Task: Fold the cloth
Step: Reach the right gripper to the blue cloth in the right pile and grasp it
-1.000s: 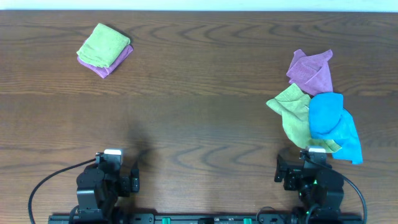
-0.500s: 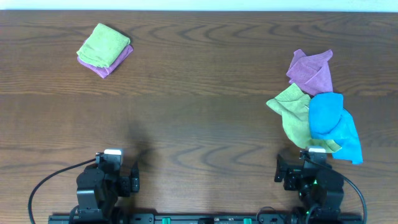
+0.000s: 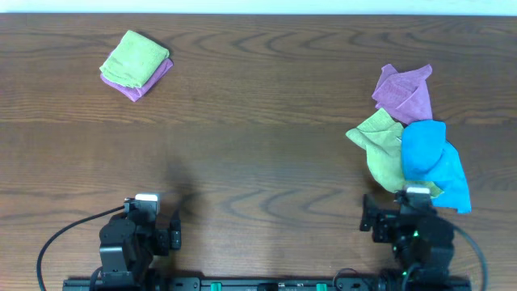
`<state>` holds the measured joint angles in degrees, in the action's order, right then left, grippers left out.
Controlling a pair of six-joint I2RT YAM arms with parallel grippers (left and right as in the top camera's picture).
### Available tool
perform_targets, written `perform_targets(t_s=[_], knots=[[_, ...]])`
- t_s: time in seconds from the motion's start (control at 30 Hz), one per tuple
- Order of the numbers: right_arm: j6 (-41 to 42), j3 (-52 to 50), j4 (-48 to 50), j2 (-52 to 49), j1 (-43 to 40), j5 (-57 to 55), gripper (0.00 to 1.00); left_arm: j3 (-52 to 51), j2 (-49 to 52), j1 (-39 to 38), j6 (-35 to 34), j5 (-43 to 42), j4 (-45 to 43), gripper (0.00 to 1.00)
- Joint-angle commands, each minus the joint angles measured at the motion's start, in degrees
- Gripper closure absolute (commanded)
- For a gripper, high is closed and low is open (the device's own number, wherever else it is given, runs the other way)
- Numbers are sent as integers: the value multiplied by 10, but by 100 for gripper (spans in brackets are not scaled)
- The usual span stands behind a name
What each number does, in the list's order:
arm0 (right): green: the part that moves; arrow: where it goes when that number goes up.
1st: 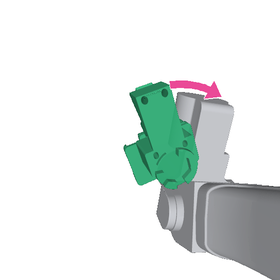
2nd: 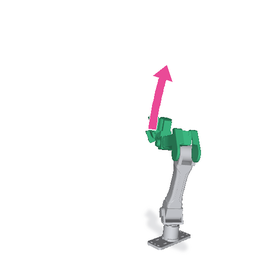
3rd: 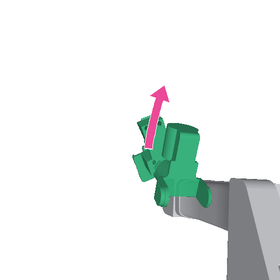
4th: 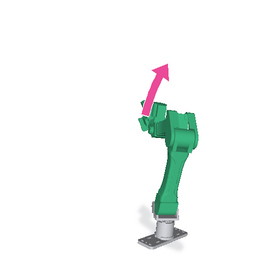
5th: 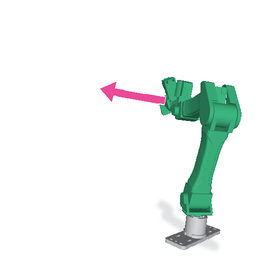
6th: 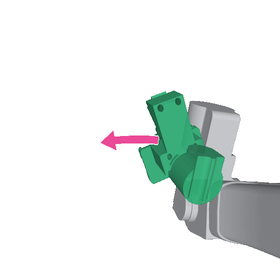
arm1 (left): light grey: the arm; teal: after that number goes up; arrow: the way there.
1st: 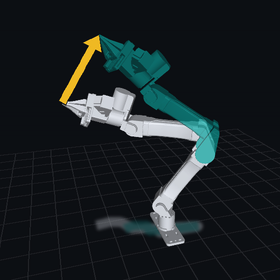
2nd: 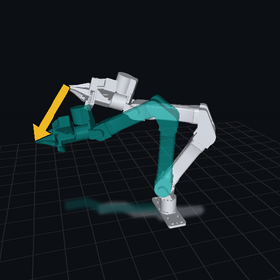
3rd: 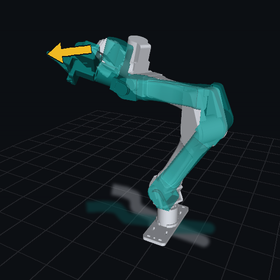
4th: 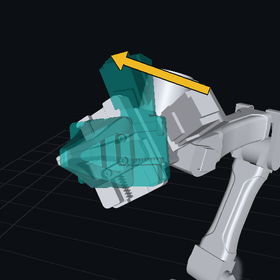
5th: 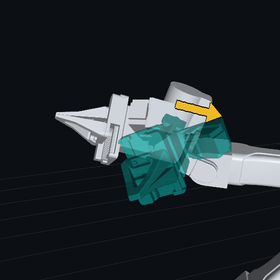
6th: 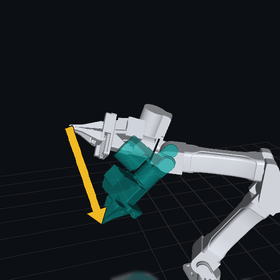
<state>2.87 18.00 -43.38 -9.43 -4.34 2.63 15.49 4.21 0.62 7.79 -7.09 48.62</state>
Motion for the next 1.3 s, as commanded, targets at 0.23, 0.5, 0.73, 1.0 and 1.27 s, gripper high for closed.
perform_targets(t_s=[0.23,0.5,0.73,1.0,1.27], knots=[[79,307,-82,-332,-76,-50,1,-7,-4,-2,14,0,23,5],[123,461,-121,-565,-85,-102,1,-7,-4,-2,14,0,23,5],[80,465,-89,-681,-99,-102,1,-7,-4,-2,14,0,23,5],[72,464,-69,-739,-99,-124,1,-7,-4,-2,14,0,23,5],[71,463,-35,-803,-100,-147,1,-7,-4,-2,14,0,23,5]])
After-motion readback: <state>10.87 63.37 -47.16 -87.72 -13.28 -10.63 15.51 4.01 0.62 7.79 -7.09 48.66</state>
